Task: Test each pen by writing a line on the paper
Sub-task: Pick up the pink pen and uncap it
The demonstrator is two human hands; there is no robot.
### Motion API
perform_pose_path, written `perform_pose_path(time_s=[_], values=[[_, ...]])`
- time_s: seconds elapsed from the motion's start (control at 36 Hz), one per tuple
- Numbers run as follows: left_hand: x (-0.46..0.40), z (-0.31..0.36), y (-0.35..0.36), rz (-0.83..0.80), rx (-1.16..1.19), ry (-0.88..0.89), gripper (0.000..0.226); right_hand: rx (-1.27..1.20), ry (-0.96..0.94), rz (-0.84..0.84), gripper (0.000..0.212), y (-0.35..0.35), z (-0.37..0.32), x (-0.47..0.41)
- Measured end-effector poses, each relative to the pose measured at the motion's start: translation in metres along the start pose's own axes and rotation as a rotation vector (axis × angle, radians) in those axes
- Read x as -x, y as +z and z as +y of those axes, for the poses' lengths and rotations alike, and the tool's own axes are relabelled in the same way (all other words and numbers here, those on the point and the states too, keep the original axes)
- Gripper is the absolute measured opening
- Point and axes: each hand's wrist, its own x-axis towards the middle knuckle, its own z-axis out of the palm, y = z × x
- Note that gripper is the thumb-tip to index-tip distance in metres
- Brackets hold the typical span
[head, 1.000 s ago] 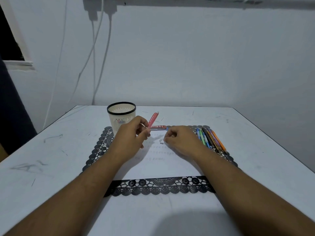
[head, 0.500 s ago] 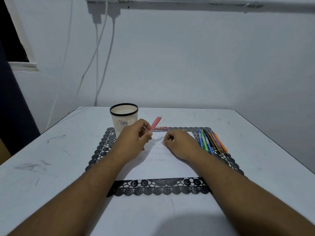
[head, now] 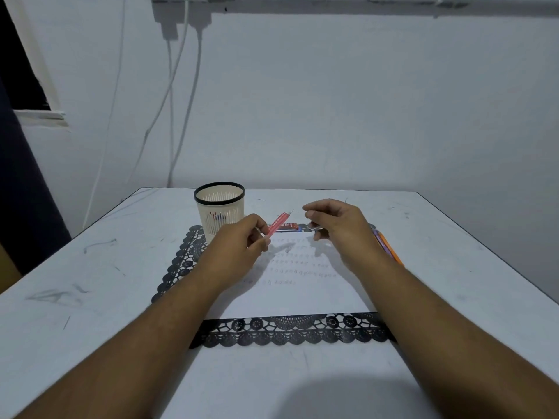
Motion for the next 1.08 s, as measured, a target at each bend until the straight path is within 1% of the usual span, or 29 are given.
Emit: perform_pose_path(time_s=[0.08, 0.17, 0.31, 0.5, 0.69, 0.86, 1.08], values=[[0.001, 0.002, 0.001, -0.004, -0.005, 0.002, 0.007, -0.124, -0.001, -0.007, 0.012, 0.004, -0.006, 0.004], [0.001, 0.004, 0.002, -0.006, -0.006, 0.006, 0.007, -0.161, -0.015, 0.018, 0.008, 0.008, -0.007, 0.005], [0.002, 0.004, 0.003, 0.005, -0.003, 0.010, 0.009, -0.143, -0.039, 0.020, 0.004, 0.014, -0.007, 0.008], [0.001, 0.001, 0.003, 0.005, 0.012, 0.030, 0.008, -0.053, -0.056, -0.006, 0.002, 0.019, -0.005, 0.012], [0.001, 0.002, 0.003, 0.006, -0.031, 0.048, 0.008, -0.043, -0.078, 0.021, 0.005, 0.018, -0.005, 0.013], [0.001, 0.002, 0.003, -0.001, -0.042, 0.062, 0.007, -0.026, -0.068, -0.002, 0.004, 0.018, -0.005, 0.013], [0.001, 0.001, 0.003, -0.006, -0.065, 0.076, 0.006, 0.099, -0.094, 0.013, 0.007, 0.015, -0.005, 0.012]])
